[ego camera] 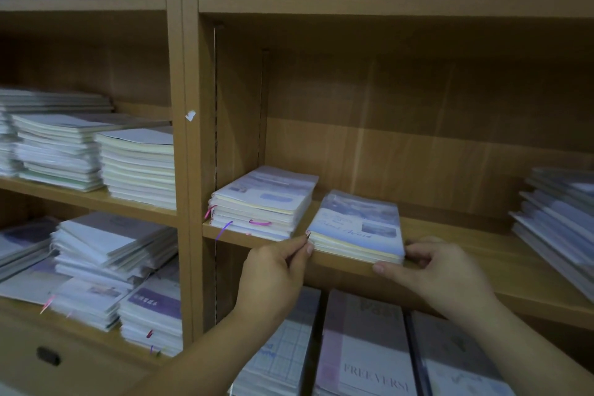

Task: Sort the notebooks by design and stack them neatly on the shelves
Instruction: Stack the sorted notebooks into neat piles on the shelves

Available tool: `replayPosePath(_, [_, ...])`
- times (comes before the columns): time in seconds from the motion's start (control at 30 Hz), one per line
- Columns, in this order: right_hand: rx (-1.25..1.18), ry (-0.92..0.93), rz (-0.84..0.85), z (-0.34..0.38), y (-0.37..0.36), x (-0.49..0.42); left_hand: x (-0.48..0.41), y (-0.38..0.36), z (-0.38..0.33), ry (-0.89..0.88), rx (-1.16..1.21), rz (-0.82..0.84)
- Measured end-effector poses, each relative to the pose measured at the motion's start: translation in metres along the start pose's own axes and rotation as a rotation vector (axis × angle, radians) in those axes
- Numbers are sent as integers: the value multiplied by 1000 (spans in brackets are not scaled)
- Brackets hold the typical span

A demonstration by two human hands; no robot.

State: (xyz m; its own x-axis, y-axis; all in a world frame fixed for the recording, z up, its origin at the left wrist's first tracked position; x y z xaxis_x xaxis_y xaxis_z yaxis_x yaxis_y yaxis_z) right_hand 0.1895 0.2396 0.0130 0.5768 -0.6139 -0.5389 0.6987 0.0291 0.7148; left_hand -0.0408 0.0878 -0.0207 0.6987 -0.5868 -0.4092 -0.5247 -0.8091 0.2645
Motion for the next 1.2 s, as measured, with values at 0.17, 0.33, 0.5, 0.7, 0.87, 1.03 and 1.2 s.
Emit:
replayPosePath(0.17, [-59, -8, -20, 4, 6, 2, -5, -5, -6, 1, 7, 78])
replayPosePath(0.33, [-43, 73, -6, 6, 4, 1, -7, -6, -8, -8, 38, 73])
replayPosePath(0.5, [58, 122, -2, 7, 3, 0, -9, -6, 0, 58, 90, 28])
replayPosePath(0.7, [119, 160, 14, 12, 2, 1, -10, -4, 1, 77, 69, -5])
replayPosePath(0.87, [128, 169, 15, 5, 1, 2, -5, -4, 3, 55, 36, 10])
replayPosePath(1.03, [150, 179, 5, 6, 1, 2, -3, -2, 3, 23, 22, -13])
replayPosePath(1.2, [129, 166, 4, 4, 0, 2, -2, 1, 0, -12, -36, -42])
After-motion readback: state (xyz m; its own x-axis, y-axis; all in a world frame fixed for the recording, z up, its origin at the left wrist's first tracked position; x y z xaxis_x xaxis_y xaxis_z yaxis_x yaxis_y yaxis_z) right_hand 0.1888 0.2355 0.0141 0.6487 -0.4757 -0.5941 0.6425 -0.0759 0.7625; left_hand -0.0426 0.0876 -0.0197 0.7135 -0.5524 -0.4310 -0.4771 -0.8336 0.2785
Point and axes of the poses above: each hand's wrist, its own x-axis away from the middle knuckle, its own y-axis out of the back of the hand, z = x × y, the point moved 9 cm from there along -x, towards the middle knuckle, and after that the axes turned 15 degrees about y, right-handed, at the moved point
